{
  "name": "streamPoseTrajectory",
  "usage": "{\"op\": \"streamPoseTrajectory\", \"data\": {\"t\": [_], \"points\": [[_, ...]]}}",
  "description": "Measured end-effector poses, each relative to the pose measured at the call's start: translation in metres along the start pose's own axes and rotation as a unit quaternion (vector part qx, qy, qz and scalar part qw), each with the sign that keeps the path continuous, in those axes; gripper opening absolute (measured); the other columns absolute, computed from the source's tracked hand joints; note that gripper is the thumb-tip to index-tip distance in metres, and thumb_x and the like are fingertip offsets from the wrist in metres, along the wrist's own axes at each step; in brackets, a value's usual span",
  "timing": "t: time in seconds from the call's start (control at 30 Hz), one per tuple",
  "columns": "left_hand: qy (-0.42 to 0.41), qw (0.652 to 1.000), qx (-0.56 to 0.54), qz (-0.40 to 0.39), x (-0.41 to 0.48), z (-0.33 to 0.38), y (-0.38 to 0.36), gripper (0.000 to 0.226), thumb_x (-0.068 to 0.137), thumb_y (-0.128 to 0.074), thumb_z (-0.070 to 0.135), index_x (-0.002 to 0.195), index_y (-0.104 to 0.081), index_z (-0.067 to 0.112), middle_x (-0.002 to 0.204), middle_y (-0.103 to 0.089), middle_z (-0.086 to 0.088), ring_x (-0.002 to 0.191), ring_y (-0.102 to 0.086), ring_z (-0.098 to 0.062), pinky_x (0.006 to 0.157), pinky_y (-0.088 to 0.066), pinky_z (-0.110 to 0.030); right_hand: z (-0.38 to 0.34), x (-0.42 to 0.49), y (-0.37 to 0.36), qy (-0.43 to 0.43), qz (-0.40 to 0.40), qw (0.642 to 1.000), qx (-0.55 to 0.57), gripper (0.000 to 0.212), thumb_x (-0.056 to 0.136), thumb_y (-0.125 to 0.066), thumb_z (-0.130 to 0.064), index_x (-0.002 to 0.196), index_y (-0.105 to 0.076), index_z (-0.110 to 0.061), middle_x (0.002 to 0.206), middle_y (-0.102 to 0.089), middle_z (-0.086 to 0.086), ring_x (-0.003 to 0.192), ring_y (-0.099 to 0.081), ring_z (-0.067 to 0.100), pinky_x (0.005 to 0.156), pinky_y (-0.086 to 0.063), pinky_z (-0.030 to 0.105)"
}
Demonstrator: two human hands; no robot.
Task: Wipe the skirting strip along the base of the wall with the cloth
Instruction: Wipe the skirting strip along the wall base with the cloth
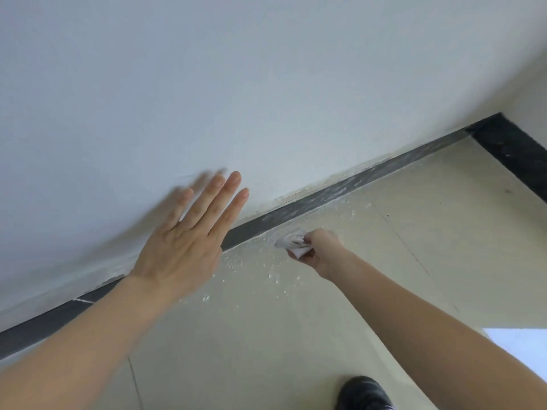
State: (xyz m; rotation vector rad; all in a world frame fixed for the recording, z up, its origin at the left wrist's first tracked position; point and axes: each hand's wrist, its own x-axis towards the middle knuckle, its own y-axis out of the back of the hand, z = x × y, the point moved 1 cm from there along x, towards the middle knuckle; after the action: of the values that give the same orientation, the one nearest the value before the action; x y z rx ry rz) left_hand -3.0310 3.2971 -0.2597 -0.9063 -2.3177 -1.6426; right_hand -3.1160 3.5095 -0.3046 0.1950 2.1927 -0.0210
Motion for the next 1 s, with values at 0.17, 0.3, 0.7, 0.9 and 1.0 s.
{"op": "streamPoseTrajectory", "data": {"t": [0.17,0.3,0.7,0.9,1.0], "points": [[-0.001,0.998,0.050,0.024,0.028,0.000,0.004,0.076,0.082,-0.040,0.013,0.154,-0.016,0.007,0.161,-0.007,-0.008,0.148,-0.004,-0.022,0.118,0.000,-0.039,0.027,-0.022,-0.032,-0.100,-0.098,0.987,0.072,0.007,0.092,-0.042,0.009,0.092,-0.049,0.007,0.081,-0.054,0.021,0.067,-0.056,0.036,0.075,-0.058,0.043],[-0.026,0.995,0.097,-0.003,0.023,-0.011,0.008,0.069,0.086,-0.032,0.009,0.153,-0.017,0.006,0.161,-0.008,-0.007,0.147,-0.006,-0.021,0.118,0.000,-0.036,0.037,-0.029,-0.075,-0.153,-0.192,0.963,0.111,0.019,0.096,-0.036,0.002,0.106,-0.052,0.008,0.106,-0.058,0.025,0.079,-0.062,0.036,0.078,-0.057,0.037],[-0.038,0.993,0.101,-0.049,0.020,-0.018,0.022,0.072,0.083,-0.036,0.008,0.153,-0.018,0.006,0.161,-0.010,-0.006,0.148,-0.008,-0.020,0.120,-0.003,-0.034,-0.046,0.025,0.011,-0.004,-0.034,0.972,0.233,0.027,0.095,-0.028,0.005,0.108,-0.051,0.004,0.083,-0.055,0.018,0.056,-0.057,0.021,0.046,-0.057,0.023],[-0.036,0.992,0.108,-0.052,0.022,-0.016,0.023,0.073,0.083,-0.034,0.008,0.153,-0.015,0.006,0.161,-0.005,-0.007,0.148,-0.002,-0.019,0.120,0.000,-0.034,-0.001,-0.010,-0.020,-0.072,-0.137,0.984,0.085,0.020,0.091,-0.040,0.005,0.102,-0.057,0.004,0.088,-0.058,0.018,0.063,-0.053,0.020,0.066,-0.054,0.025],[-0.043,0.990,0.119,-0.069,0.023,-0.014,0.025,0.075,0.081,-0.036,0.007,0.153,-0.015,0.005,0.161,-0.006,-0.008,0.148,-0.005,-0.021,0.120,-0.002,-0.035,0.037,-0.046,-0.072,-0.174,-0.244,0.950,0.092,0.017,0.096,-0.037,0.004,0.100,-0.053,0.007,0.078,-0.052,0.015,0.071,-0.056,0.025,0.092,-0.051,0.036]]}}
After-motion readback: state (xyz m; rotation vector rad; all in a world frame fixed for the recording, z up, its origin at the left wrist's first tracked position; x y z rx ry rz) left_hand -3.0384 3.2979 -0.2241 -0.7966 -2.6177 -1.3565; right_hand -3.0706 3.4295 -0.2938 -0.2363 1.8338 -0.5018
